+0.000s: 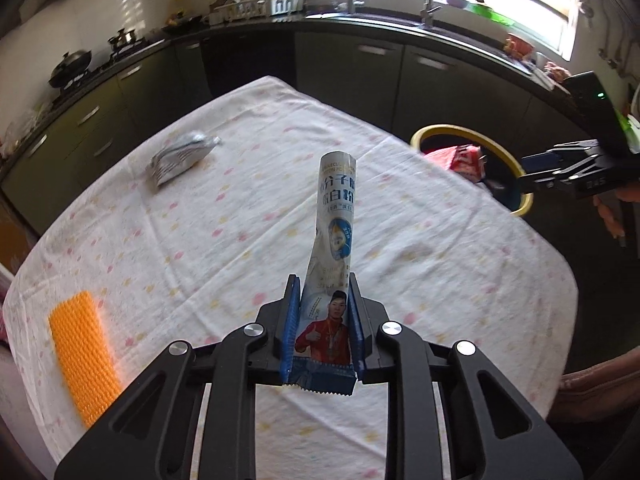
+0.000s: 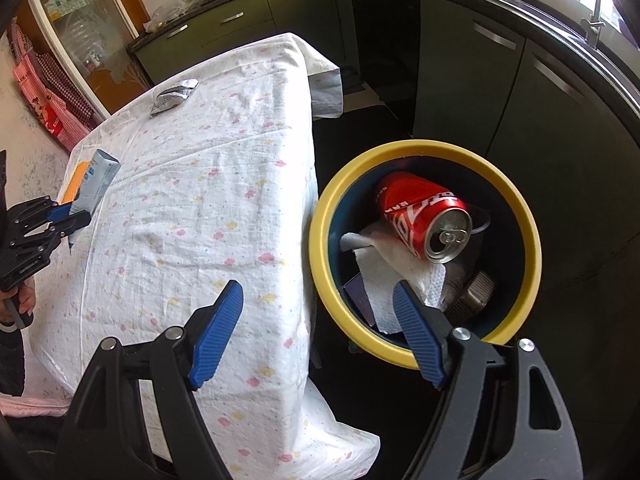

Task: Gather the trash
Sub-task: 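Carry the toothpaste tube with the left gripper over the bin and release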

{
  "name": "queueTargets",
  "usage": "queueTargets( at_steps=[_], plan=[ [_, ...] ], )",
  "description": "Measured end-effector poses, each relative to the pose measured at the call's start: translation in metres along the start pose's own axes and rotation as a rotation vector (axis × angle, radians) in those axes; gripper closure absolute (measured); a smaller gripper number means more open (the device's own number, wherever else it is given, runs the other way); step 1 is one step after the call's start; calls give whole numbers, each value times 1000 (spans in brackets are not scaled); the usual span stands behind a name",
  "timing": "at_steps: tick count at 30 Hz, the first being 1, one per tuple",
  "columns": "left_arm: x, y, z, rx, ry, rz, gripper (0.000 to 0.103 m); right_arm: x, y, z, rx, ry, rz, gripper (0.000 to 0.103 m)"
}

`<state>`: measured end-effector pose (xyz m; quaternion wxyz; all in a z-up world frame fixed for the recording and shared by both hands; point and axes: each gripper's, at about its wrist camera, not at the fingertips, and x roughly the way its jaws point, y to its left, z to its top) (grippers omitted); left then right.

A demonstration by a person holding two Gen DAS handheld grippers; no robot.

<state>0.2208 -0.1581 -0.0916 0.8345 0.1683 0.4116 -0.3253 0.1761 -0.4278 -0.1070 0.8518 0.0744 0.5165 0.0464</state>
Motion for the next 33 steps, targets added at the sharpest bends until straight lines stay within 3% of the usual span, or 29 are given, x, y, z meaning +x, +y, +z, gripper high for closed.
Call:
queueTargets(
  at_steps=[9,15,23,26,28,31,33],
  plan=[
    [18,-81,71,162,-34,-123,80,-26,-51,-31,97,-40,-58,30],
    [61,-153,115,303,-11,-216,80,-40,-99,-60,193,-56,-89,30],
    [126,-235,145,452,47,-279,79,-38,-139,-86,277,-45,-92,30],
    [149,-249,154,460,70,-258,70,-36,-147,-90,288,-38,-86,30],
    [157,-251,160,447,71,-239,58,-35,-149,-91,293,-40,-81,30],
    [149,-242,164,396,53,-256,49,-35,-150,-94,294,-44,-76,29],
    [132,-230,161,374,12,-239,48,-34,-148,-93,292,-44,-74,29]
  ],
)
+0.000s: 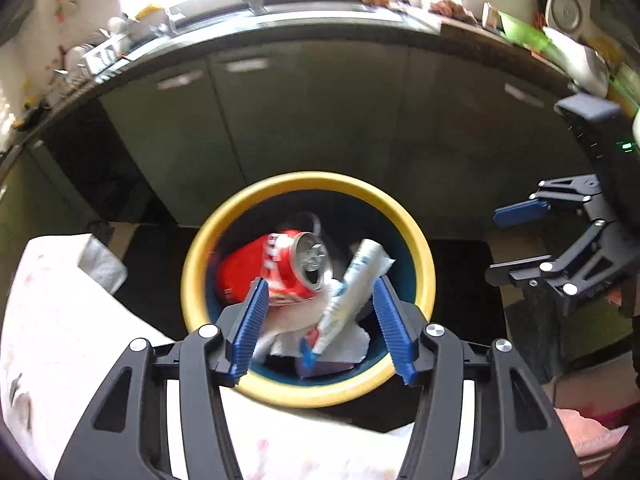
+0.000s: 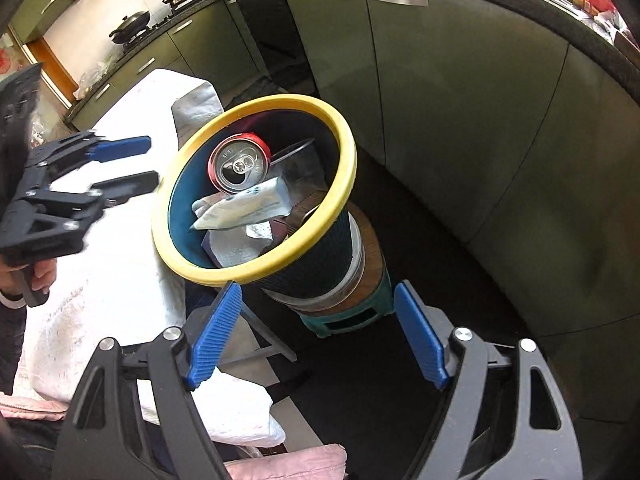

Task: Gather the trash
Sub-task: 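Carry the toothpaste tube with the left gripper over the bin and release, then reach the right gripper to the silver snack wrapper and grasp it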

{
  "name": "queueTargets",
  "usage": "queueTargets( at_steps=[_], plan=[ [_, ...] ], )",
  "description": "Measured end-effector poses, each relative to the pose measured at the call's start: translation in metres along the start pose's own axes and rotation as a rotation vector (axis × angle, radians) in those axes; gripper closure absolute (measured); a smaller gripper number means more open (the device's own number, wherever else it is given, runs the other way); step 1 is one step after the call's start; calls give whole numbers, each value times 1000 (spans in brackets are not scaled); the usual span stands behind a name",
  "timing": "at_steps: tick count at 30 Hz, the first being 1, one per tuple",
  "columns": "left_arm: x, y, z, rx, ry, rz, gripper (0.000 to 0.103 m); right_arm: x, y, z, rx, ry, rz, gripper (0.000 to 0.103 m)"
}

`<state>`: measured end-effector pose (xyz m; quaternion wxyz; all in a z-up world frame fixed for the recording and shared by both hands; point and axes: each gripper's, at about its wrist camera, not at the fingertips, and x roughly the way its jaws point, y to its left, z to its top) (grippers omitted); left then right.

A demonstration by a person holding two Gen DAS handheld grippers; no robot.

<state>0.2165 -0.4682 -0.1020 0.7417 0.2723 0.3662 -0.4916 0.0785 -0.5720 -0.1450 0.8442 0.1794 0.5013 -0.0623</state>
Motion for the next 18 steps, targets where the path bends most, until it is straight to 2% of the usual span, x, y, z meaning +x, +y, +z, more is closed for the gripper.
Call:
queueTargets(
  at_steps=[2,4,6,9,13,18],
  plan=[
    [-22,7,-12,-29,-39,-1,47,2,5,2,-7,2,3,29],
    [-50,18,-28,-83,-88,-7,39,2,12,5,-21,2,10,29],
    [-76,29,-47,-132,-130,-7,36,2,25,12,-53,0,13,29],
    [-114,47,-87,-206,-185,43,33,0,52,25,-117,-8,21,29],
    [-151,79,-147,-302,-208,192,28,1,108,50,-232,-20,50,29],
    [-172,129,-217,-434,-195,327,25,18,203,82,-411,-18,138,25]
  ],
)
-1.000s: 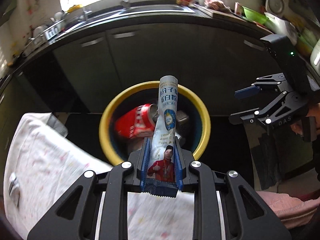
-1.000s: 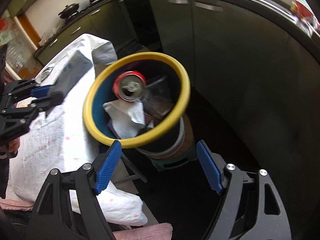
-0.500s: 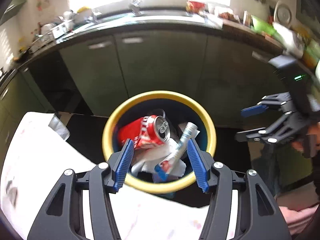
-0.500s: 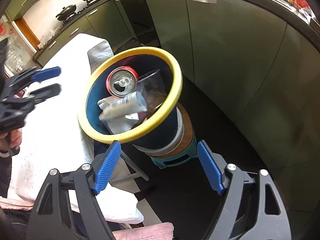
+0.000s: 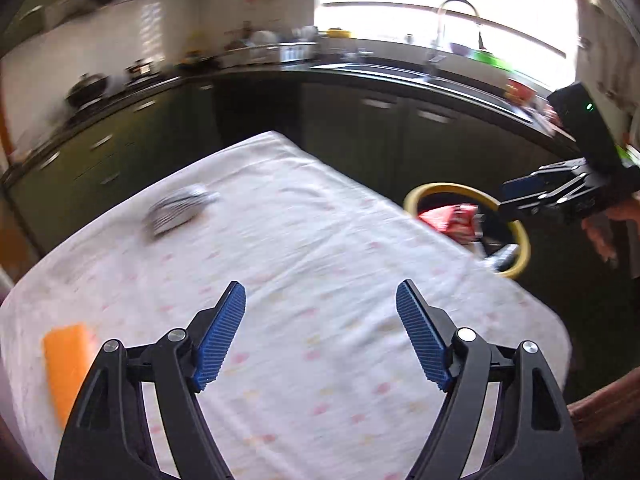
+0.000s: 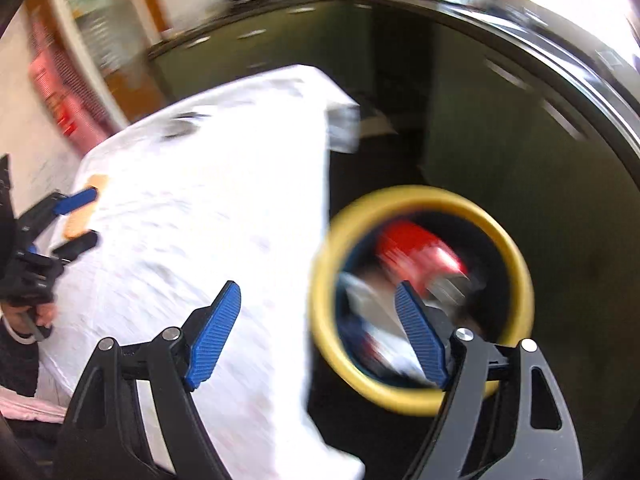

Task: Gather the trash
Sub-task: 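Reach the right gripper to the silver snack wrapper and grasp it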

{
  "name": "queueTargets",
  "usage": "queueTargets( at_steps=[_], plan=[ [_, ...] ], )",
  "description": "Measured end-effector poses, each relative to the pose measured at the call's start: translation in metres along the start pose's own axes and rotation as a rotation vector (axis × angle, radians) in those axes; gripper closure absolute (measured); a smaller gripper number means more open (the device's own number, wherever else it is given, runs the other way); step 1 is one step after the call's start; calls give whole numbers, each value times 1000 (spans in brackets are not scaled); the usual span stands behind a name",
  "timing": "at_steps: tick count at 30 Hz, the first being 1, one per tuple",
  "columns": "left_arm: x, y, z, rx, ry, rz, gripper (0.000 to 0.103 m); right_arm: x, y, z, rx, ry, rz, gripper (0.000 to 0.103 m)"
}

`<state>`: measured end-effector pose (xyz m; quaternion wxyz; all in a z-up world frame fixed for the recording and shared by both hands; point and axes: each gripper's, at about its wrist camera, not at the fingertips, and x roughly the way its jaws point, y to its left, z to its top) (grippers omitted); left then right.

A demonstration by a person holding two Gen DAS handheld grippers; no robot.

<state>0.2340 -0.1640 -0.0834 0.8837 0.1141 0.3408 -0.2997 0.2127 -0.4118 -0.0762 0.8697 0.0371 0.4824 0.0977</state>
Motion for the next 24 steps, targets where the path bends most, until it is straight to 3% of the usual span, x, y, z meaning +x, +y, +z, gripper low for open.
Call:
queueTargets(
  at_steps=[5,10,13,16,19,24],
  plan=[
    [-2,61,-24,-122,-17,82,19,55,65,70,-113,56,96,24],
    [-1,75,-34,-161,-35,81,13,115,124,138,-152,118,173,24],
    [-1,69,-37,-137,-38,94,12,137,158,171,-270,94,135,24],
    [-1,66,-37,-135,-39,83,12,162,195,200,-515,79,76,24],
    [4,66,-39,-148,-20,54,12,187,215,216,-700,139,35,24],
    [8,61,-42,-123,-10,60,12,208,223,223,-845,259,56,24]
  ],
)
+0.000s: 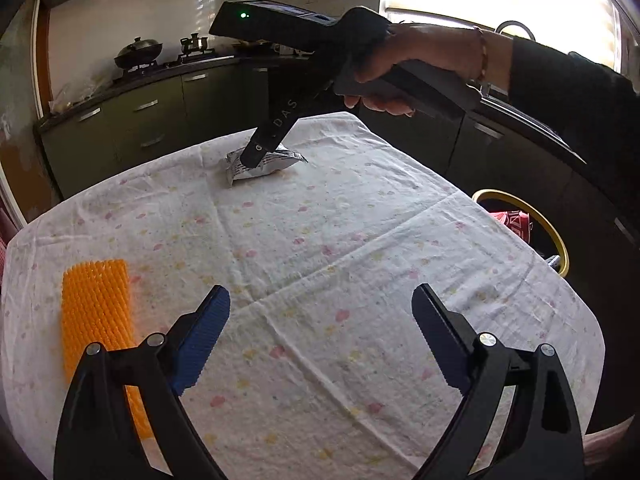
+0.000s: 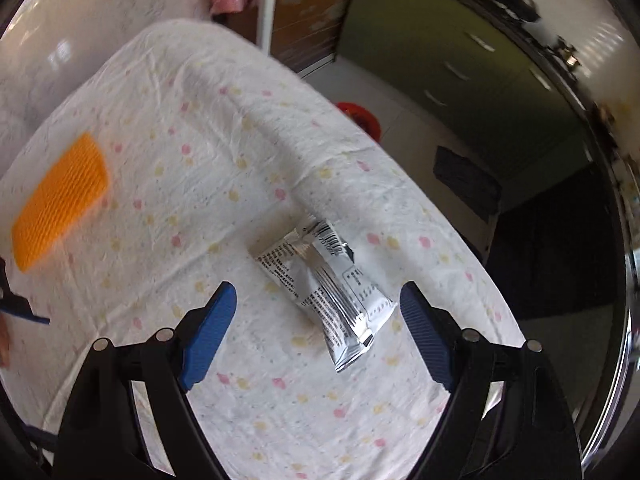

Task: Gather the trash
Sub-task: 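Reach the right gripper to the silver snack wrapper and grasp it, then carry the snack wrapper with the right gripper over the bin and release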

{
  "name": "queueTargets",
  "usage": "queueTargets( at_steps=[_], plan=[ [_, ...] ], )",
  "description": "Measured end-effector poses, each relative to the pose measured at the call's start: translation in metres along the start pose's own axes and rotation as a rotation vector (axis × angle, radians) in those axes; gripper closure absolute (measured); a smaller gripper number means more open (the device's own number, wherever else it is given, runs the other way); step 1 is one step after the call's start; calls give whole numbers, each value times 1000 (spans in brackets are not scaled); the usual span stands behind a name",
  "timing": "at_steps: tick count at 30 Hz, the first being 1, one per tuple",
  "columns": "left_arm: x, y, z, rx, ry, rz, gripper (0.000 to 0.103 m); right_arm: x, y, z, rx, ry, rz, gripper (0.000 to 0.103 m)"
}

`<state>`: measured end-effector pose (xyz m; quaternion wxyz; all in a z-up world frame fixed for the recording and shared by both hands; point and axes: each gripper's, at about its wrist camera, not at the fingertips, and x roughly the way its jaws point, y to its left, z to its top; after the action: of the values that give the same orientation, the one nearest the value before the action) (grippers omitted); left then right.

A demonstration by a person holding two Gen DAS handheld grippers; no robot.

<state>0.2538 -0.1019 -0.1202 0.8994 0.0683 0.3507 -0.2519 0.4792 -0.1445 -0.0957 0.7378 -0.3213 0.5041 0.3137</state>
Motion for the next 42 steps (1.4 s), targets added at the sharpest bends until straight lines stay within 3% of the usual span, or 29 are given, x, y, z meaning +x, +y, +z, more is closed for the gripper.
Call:
queueTargets(
  at_steps=[13,16,18,19,24,34,42],
  plan=[
    [5,-5,-3,5,16,-37,12,45,-15,24,3,150,107,26],
    [5,-5,-3,4,19,-38,12,49,-16,18,26,189,126,35],
    [5,-6,-3,6,20,-39,12,46,-13,12,45,187,137,52],
    [5,-7,-3,7,20,-38,12,44,-11,8,56,183,137,56],
    [5,-8,-3,13,19,-34,12,33,-2,-15,171,159,126,61],
    [5,-8,-3,12,21,-37,12,-37,6,-106,461,-29,191,61],
    [4,-10,-4,27,19,-30,12,-107,13,-234,658,-91,70,61]
  ],
)
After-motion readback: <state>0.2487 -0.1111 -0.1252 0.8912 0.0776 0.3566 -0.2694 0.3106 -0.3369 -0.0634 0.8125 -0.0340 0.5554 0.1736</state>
